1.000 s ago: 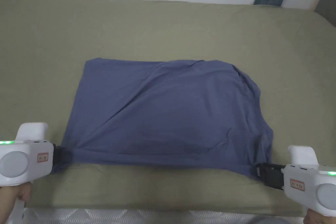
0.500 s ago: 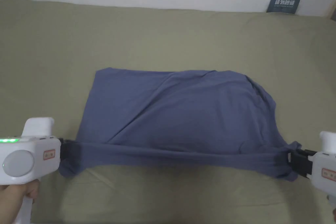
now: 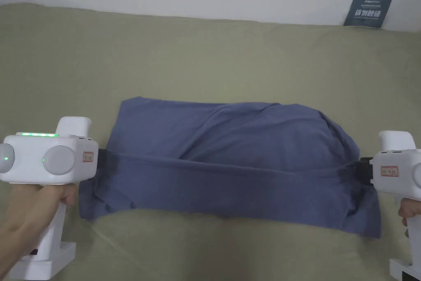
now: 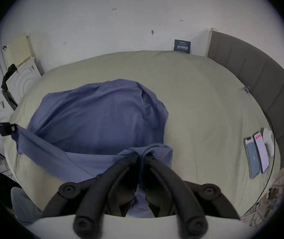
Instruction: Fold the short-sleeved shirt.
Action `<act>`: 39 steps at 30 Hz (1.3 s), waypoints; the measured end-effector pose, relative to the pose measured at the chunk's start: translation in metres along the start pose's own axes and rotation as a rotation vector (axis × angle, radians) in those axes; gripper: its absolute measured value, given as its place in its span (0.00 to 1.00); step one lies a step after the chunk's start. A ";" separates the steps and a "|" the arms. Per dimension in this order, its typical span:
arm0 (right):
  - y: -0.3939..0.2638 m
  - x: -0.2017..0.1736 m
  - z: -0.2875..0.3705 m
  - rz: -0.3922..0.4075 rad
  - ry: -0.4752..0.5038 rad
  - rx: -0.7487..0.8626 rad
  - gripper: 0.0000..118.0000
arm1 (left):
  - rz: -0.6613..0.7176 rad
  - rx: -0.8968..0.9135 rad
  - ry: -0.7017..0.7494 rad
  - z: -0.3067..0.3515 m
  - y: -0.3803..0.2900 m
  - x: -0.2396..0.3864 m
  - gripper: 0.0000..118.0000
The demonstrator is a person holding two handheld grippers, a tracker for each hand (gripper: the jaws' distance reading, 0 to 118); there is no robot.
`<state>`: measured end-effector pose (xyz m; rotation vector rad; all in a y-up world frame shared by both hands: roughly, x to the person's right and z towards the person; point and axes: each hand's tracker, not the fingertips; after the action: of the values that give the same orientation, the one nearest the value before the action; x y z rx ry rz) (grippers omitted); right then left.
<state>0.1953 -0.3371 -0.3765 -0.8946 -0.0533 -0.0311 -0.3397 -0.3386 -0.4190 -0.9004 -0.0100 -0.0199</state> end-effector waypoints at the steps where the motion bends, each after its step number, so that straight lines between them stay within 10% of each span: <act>1: 0.002 0.000 -0.007 0.000 -0.003 -0.012 0.09 | -0.003 -0.007 0.004 -0.006 0.001 0.001 0.02; 8: 0.001 -0.002 -0.038 0.005 -0.016 -0.063 0.13 | -0.001 -0.076 0.011 -0.033 -0.009 0.006 0.03; 12: -0.003 0.001 -0.025 -0.029 -0.028 -0.041 0.98 | 0.037 -0.073 0.012 -0.032 -0.013 0.000 1.00; 18: -0.024 0.004 0.026 -0.063 -0.029 0.071 0.84 | 0.077 0.022 0.033 0.011 -0.030 -0.019 0.87; 20: -0.041 0.006 0.042 -0.049 -0.049 0.108 0.50 | 0.086 0.027 0.027 0.025 -0.037 -0.025 0.53; 21: -0.048 0.006 0.047 -0.049 -0.056 0.114 0.11 | 0.090 0.029 0.020 0.031 -0.043 -0.027 0.10; 22: -0.056 0.006 0.049 -0.056 -0.060 0.114 0.06 | 0.100 0.017 0.006 0.035 -0.048 -0.027 0.00; 27: -0.085 0.010 0.059 -0.122 -0.015 0.075 0.06 | 0.081 -0.041 -0.044 0.040 -0.068 -0.021 0.00; 33: -0.096 0.016 0.056 -0.127 -0.003 0.032 0.06 | 0.119 -0.132 -0.032 0.009 -0.075 -0.016 1.00; 39: -0.098 0.017 0.044 -0.113 -0.003 0.002 0.06 | 0.098 -0.124 0.003 -0.011 -0.074 0.005 0.86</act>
<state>0.2064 -0.3643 -0.2719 -0.8889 -0.1071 -0.1351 -0.3365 -0.3935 -0.3676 -1.0237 0.0383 0.0698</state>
